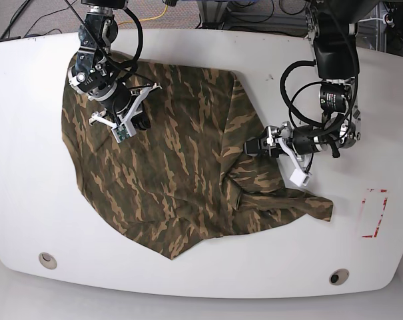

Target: Layout the t-shirt on the table in an organized manner, then fold the t-shirt properly

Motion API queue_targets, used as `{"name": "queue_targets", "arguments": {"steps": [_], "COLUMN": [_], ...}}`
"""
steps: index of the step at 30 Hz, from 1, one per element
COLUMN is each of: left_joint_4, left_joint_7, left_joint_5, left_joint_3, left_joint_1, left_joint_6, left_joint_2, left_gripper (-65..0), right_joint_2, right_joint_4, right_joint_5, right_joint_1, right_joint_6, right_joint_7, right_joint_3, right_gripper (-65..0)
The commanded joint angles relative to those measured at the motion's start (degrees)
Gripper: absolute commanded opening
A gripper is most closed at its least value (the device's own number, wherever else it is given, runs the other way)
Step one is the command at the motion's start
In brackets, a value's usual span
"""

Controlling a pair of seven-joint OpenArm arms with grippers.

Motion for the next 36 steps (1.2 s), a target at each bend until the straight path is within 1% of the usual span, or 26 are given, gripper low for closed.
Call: {"name": "queue_targets", "arguments": {"steps": [1,3,6,8,13,18,23,27,31,36], "left_joint_4": [1.97,4.26,9.18,12.08,15.24,15.16,15.07,15.07,15.07,14.54], "left_joint_7": [0.48,0.48,0.48,0.48,0.48,0.13,0.04,-0.31,-1.89,-2.33], "left_joint_5": [1.14,-0.18,-3.26,-4.75,-7.13,-7.13,-6.86,-5.02,-3.96,-3.87], "left_joint_3": [-0.22,-0.30,-0.30,-0.30,-0.30,-0.30,-0.30,-0.22,-0.22,-0.22], "left_joint_1": [-0.77,0.11,2.14,2.66,3.37,3.98,4.95,5.04,5.30,5.30], "left_joint_6": [1.52,2.13,2.84,3.89,5.83,8.20,9.61,10.84,12.33,12.86], "left_joint_2": [-0.14,-0.31,-2.42,-3.30,-4.97,-5.15,-4.97,-4.71,-4.27,-4.01], "left_gripper": [-17.9,-17.9,-17.9,-17.9,-17.9,-17.9,-17.9,-17.9,-17.9,-17.9], "right_joint_2": [0.27,0.27,0.27,0.27,0.27,0.27,0.27,0.27,0.27,0.27], "right_joint_4": [0.83,0.91,0.91,0.91,0.91,0.91,0.91,0.91,0.91,0.91], "right_joint_5": [1.09,1.09,1.09,1.09,1.09,1.09,1.09,1.09,1.09,1.09], "right_joint_1": [0.61,0.61,0.61,0.61,0.61,0.61,0.61,0.61,0.70,0.70], "right_joint_6": [0.08,0.08,0.08,0.08,0.08,0.08,0.08,0.08,0.08,0.08], "right_joint_7": [1.30,1.30,1.30,1.30,1.30,1.30,1.30,1.30,1.30,1.30], "right_joint_3": [0.12,0.12,0.12,0.12,0.12,0.12,0.12,0.12,0.12,0.12], "right_gripper": [-62.3,-62.3,-62.3,-62.3,-62.3,-62.3,-62.3,-62.3,-62.3,-62.3]}}
